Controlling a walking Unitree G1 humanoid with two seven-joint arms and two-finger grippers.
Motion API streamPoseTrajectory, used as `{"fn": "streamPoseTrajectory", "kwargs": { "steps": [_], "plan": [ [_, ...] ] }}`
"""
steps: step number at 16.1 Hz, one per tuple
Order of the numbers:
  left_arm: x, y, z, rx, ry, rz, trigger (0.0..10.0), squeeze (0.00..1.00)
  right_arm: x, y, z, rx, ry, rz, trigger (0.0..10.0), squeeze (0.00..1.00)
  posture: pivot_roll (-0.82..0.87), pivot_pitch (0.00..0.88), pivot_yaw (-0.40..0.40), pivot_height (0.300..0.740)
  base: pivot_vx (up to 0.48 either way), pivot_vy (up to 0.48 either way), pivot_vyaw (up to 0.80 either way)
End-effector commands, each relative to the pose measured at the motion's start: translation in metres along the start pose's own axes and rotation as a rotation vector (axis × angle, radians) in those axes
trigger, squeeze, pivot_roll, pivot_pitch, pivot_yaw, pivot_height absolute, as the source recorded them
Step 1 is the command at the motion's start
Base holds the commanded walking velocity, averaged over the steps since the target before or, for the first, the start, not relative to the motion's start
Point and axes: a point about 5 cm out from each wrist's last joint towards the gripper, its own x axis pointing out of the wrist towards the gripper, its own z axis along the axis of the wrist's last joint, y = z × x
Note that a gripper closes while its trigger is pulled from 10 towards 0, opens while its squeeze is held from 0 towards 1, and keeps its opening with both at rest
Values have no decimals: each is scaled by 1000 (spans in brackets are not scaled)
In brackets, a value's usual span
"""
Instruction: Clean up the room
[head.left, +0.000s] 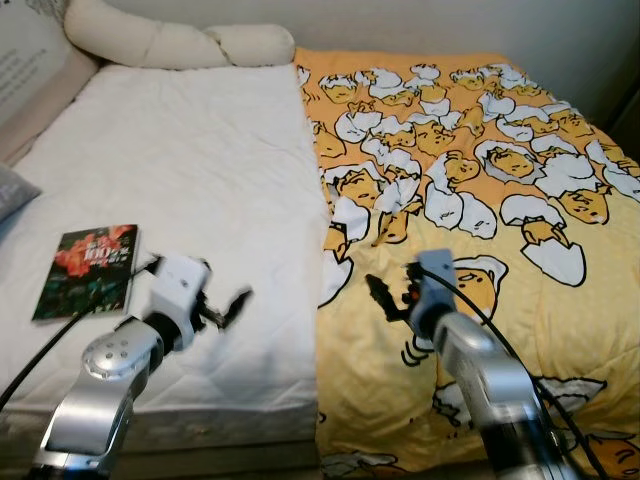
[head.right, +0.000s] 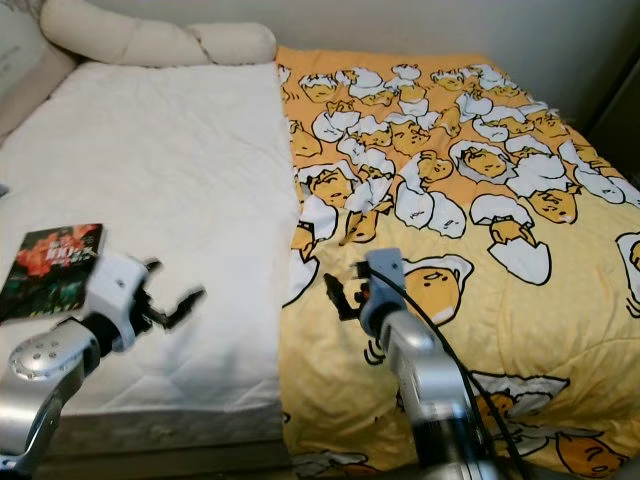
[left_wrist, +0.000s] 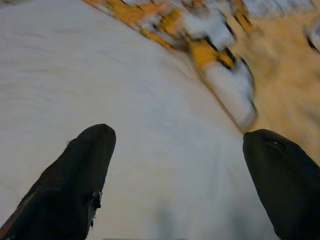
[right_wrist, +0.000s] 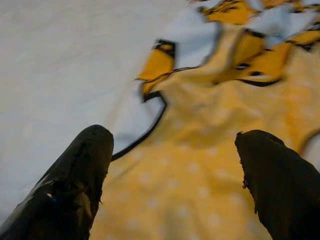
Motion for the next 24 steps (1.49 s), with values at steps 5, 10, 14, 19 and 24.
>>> {"fn": "streamPoseTrajectory", "kwargs": {
  "steps": [5, 10, 14, 19, 24],
  "plan": [
    [-7, -1, -3, 52, 98, -144, 10000, 78, 33, 1, -21, -89, 208, 16, 10000, 1000, 203, 0, -13, 740, 0, 0, 0],
    [-30, 5, -4, 65, 141, -134, 10000, 78, 43, 24, -38, -188, 305, 36, 10000, 0, 282, 0, -29, 740, 0, 0, 0],
    [-58, -4, -4, 72, 192, -156, 10000, 78, 35, 24, -65, -247, 400, -26, 10000, 0, 372, 0, -36, 740, 0, 0, 0],
    [-77, -3, 1, 87, 231, -146, 10000, 78, 28, 16, -79, -243, 432, -83, 0, 0, 415, 0, -25, 740, 0, 0, 0],
    [-84, -7, 3, 88, 252, -156, 10000, 75, 23, 3, -82, -280, 444, -122, 0, 0, 428, 0, -13, 740, 0, 0, 0]
  ]
}}
